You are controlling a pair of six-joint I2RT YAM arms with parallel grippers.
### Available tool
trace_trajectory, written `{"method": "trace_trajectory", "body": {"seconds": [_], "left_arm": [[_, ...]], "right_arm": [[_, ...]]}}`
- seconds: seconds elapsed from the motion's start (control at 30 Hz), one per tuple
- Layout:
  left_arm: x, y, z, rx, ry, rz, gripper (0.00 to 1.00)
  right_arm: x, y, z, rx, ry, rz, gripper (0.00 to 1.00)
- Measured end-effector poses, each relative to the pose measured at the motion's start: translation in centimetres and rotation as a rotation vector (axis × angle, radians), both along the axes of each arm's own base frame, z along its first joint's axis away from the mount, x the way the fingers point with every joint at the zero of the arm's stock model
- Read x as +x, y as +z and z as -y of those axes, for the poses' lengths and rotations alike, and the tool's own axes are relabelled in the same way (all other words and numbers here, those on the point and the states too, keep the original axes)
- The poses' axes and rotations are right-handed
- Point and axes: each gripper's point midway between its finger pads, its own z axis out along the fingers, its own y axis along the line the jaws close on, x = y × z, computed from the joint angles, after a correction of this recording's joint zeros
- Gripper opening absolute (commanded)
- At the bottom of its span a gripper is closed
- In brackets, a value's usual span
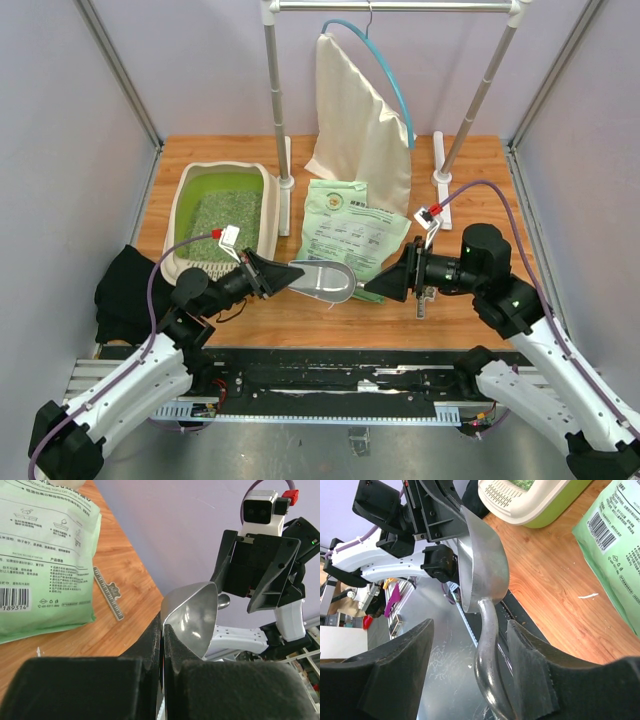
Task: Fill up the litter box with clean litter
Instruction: Pick up the spatula from the center of the board.
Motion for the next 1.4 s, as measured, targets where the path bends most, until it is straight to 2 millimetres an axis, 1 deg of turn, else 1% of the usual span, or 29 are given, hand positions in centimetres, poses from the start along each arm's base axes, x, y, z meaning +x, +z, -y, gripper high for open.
{"method": "trace_trajectory", "body": {"seconds": [0.2, 0.33, 0.43, 0.5, 0.63, 0.83, 1.0, 1.1, 1.23, 1.33, 1.4], "left_arm": [[0.2, 0.2, -0.2, 0.000, 0.016, 0.005, 0.01], [0.3, 1.1, -0.6, -0.030, 0.044, 0.017, 0.01], [0.2, 1.9, -1.0, -0.055, 0.060, 0.032, 0.01], [0.2, 2.1, -1.1, -0.062, 0.066, 0.036, 0.01], [0.3, 2.0, -1.2, -0.063, 0.072, 0.035, 0.00], [0.5, 1.6, -1.0, -0.053, 0.071, 0.016, 0.00], [0.5, 1.5, -0.9, -0.052, 0.068, 0.013, 0.01], [0.5, 1.5, -0.9, -0.054, 0.068, 0.012, 0.01], [0.5, 1.6, -1.0, -0.055, 0.068, 0.013, 0.01], [0.5, 1.6, -1.0, -0.056, 0.069, 0.014, 0.00], [0.5, 1.6, -1.0, -0.056, 0.069, 0.014, 0.00]], "right_arm": [[0.0, -0.4, -0.3, -0.006, 0.017, -0.030, 0.65], [0.0, -0.6, -0.4, -0.009, 0.022, -0.049, 0.65], [-0.1, -0.4, -0.4, -0.001, 0.020, -0.048, 0.65], [-0.2, -0.2, -0.4, 0.009, 0.020, -0.045, 0.60], [-0.3, 0.2, -0.6, 0.032, 0.025, -0.054, 0.43], [-0.2, 0.5, -0.9, 0.058, 0.031, -0.082, 0.39], [-0.1, 0.4, -1.1, 0.064, 0.031, -0.104, 0.32], [-0.1, 0.3, -1.3, 0.065, 0.035, -0.113, 0.31], [-0.1, 0.3, -1.5, 0.067, 0.048, -0.126, 0.37], [-0.2, 0.4, -1.5, 0.072, 0.053, -0.127, 0.35], [-0.2, 0.4, -1.5, 0.073, 0.056, -0.127, 0.36]]}}
